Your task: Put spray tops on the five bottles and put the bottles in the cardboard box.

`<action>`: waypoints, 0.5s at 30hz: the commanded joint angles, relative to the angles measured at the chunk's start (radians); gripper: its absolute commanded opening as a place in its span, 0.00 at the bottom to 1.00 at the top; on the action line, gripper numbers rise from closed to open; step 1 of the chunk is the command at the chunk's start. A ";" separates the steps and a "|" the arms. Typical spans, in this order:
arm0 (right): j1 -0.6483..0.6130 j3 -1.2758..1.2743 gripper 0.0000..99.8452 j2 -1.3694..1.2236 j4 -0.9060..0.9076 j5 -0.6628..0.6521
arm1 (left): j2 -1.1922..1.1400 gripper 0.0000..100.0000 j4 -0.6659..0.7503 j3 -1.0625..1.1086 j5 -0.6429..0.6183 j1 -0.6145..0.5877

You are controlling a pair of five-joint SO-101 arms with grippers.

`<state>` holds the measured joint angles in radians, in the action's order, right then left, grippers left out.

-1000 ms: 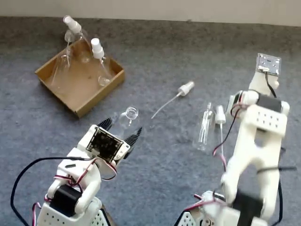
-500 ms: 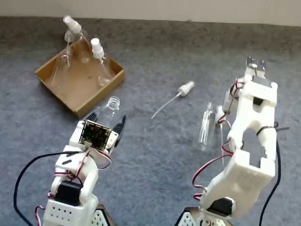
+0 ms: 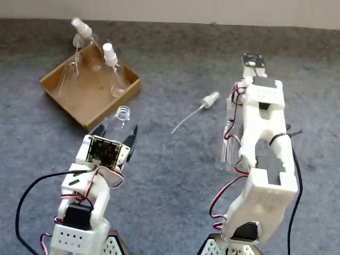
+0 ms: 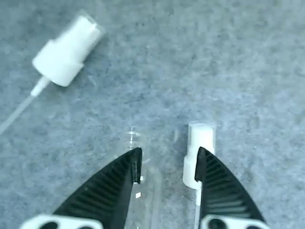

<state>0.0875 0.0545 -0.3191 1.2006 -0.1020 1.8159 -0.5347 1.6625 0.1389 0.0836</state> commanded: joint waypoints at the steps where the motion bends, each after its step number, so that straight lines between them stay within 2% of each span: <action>1: 0.018 0.065 0.18 0.012 0.013 -0.011 | 0.015 0.10 0.028 -0.008 -0.011 -0.012; 4: 0.051 0.065 0.18 0.010 0.015 -0.031 | 0.015 0.10 0.028 -0.008 -0.011 -0.012; 8: 0.088 0.059 0.18 0.010 0.007 -0.130 | 0.015 0.10 0.028 -0.008 -0.011 -0.010; 15: 0.090 0.056 0.18 0.007 0.005 -0.178 | 0.015 0.10 0.026 -0.008 -0.011 0.024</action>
<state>0.1626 0.0545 -0.3191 1.2052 -0.2616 1.8159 -0.5347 1.6625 0.1389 0.0852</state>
